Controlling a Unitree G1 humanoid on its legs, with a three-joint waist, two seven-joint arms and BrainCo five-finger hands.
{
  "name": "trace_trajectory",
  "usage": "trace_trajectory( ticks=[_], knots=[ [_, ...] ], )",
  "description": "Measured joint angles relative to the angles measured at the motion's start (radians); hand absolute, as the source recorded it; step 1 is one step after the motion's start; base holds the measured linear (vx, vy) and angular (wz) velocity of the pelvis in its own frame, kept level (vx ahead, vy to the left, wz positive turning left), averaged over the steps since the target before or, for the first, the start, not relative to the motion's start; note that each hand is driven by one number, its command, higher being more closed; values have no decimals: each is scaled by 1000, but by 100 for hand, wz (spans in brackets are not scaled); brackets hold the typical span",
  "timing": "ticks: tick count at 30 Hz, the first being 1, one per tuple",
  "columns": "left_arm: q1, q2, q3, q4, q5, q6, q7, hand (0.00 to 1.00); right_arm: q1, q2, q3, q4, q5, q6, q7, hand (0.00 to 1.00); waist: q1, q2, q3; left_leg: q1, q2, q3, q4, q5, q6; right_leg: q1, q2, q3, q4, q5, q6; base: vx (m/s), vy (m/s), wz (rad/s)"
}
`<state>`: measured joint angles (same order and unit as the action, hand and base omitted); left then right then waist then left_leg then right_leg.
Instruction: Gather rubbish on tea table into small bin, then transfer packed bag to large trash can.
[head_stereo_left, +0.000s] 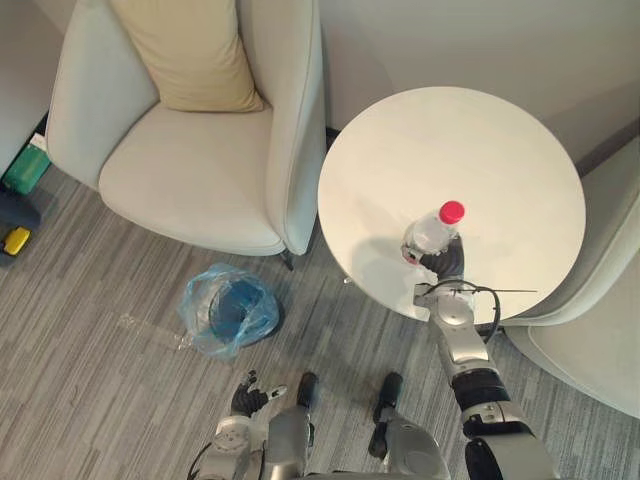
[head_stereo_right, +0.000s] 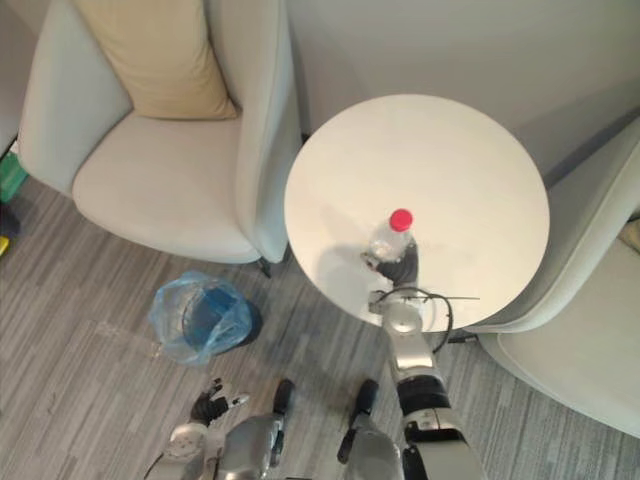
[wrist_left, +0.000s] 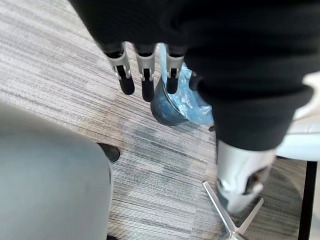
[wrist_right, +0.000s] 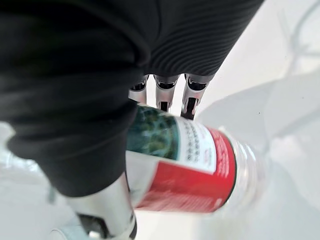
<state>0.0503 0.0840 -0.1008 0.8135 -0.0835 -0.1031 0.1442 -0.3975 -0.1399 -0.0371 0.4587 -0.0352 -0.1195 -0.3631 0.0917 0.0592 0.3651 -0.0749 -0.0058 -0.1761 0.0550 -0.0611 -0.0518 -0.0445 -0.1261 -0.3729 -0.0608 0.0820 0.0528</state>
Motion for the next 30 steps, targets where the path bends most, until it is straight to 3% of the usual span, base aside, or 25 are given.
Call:
trace_trajectory(
  ticks=[10, 18, 23, 30],
  knots=[
    [-3, 2, -6, -6, -8, 1, -15, 0, 26, 13, 1, -21, 15, 2, 4, 100, 9, -1, 0, -22, 0, -2, 0, 9, -3, -25, -2, 1, 10, 0, 0, -15, 3, 1],
    [-2, 7, -7, 5, 28, 9, -20, 0, 243, 14, 43, -273, -4, -8, 79, 100, -7, -15, -16, 24, 3, 13, -15, 8, -2, 12, 0, 19, -1, 1, 1, -13, 4, -5],
    [-2, 18, -17, 43, 64, 23, -27, 0, 357, 25, 92, -375, -11, -21, 132, 100, -34, -36, -66, 51, 10, 42, -21, 7, -2, 32, 7, 48, -25, 16, 2, -19, 4, -16],
    [-4, 22, -37, 84, 83, 30, -36, 0, 455, 24, 124, -453, -43, -38, 179, 100, -46, -48, -125, 85, 19, 88, -38, 3, -3, 38, 19, 95, -29, 22, 2, -29, 5, -21]
  ],
)
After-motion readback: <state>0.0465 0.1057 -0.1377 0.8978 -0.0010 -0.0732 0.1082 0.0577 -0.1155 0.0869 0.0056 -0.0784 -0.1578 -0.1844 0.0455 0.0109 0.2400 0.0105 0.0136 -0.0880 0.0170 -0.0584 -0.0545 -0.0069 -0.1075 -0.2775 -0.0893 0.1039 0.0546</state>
